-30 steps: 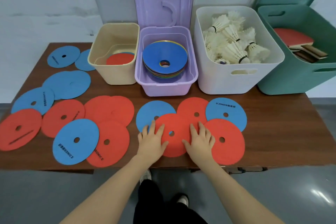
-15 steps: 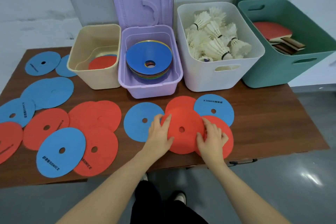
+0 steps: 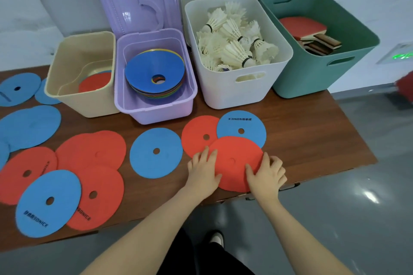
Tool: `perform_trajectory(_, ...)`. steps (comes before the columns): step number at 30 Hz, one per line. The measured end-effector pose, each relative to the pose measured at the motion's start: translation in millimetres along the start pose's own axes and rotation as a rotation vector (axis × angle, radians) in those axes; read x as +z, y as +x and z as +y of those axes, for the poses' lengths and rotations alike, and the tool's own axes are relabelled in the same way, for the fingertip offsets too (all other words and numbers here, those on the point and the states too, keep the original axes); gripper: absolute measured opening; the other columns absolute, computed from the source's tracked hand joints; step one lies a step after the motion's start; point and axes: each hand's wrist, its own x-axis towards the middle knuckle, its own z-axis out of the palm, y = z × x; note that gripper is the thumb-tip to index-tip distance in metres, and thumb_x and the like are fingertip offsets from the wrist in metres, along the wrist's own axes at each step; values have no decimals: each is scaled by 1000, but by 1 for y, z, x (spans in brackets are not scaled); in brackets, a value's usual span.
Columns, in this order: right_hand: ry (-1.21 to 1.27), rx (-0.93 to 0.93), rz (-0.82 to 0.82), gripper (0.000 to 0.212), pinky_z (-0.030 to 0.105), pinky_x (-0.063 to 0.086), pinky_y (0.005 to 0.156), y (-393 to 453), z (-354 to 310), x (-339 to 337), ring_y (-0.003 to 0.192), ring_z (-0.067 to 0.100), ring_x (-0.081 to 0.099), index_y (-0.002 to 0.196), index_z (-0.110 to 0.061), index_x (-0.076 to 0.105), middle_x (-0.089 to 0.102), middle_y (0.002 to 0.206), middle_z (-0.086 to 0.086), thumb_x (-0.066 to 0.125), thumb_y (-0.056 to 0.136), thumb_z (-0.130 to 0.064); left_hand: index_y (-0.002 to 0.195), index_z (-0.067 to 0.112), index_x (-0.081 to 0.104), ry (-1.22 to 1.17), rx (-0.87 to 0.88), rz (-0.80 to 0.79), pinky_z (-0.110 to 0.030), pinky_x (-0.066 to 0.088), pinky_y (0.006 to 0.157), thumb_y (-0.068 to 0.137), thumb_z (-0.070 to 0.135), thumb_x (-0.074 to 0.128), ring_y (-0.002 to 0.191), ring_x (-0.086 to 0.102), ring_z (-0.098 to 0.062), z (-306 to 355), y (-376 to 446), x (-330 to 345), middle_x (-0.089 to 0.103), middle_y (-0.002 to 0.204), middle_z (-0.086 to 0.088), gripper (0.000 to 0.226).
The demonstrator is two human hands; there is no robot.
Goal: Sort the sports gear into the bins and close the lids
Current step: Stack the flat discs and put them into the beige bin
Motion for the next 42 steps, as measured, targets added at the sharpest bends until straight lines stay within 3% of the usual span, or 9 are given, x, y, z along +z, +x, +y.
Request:
perform_trajectory(7,183,-32,-64,54,44,18,103,10,9,-11,118,29,34,128,-16,46,37,130,8,69,79,-23,147,26,15,-42,24,-16,-43,14,110,89,33,56,137,10,-31,20,-1,8,10,154,-9,72)
perform_trajectory(13,273,-165,-49,49,37,19,100,15,1,-21,115,22,41,127,-16,44,47,125,3,64,83,-12,145,25,23,-161,43,135,-34,27,102,83,24,64,121,32,-23,16,1,6,29,134,-5,74)
perform_trajectory(19,356,-262,-53,45,32,23,96,37,-15,-30,116,23,40,127,-12,44,45,126,7,60,85,-6,144,17,31,-371,61,251,-27,24,107,83,12,65,125,30,-21,17,9,3,29,134,-8,70)
perform_trajectory(22,331,-265,-35,50,36,25,99,58,-28,-34,119,26,39,132,-10,41,44,129,10,61,85,-9,143,13,32,-398,80,295,-26,24,106,83,10,65,126,31,-22,18,28,-11,31,135,-10,68)
perform_trajectory(25,182,-218,-51,59,41,25,101,82,-37,-31,122,31,35,138,-12,35,37,136,12,62,86,-19,145,16,26,-349,55,227,-32,21,110,87,20,61,132,26,-26,20,52,-25,25,144,-11,69)
perform_trajectory(29,5,-92,-123,76,45,20,107,96,-40,-16,133,35,24,145,-10,22,23,149,13,59,87,-39,148,14,13,-103,-255,160,-44,14,112,91,39,51,139,13,-36,2,65,-34,9,153,-17,72)
perform_trajectory(31,-22,-111,-114,77,46,17,109,91,-44,-6,137,33,19,146,-10,19,18,152,11,57,87,-42,147,13,11,-53,-316,139,-45,14,112,91,44,49,139,10,-36,-13,61,-32,6,153,-20,75)
perform_trajectory(35,-2,-90,-91,74,47,16,109,84,-56,4,136,32,17,145,-14,22,17,152,12,60,86,-38,147,13,12,-18,-283,132,-44,14,112,90,47,49,140,10,-34,-29,53,-26,6,154,-17,76)
perform_trajectory(42,83,-62,-84,90,43,26,100,73,-68,7,122,33,29,145,-14,25,30,138,11,72,75,-45,145,19,24,-160,-254,176,-43,19,108,93,42,47,135,19,-31,-36,52,-34,16,154,-10,62)
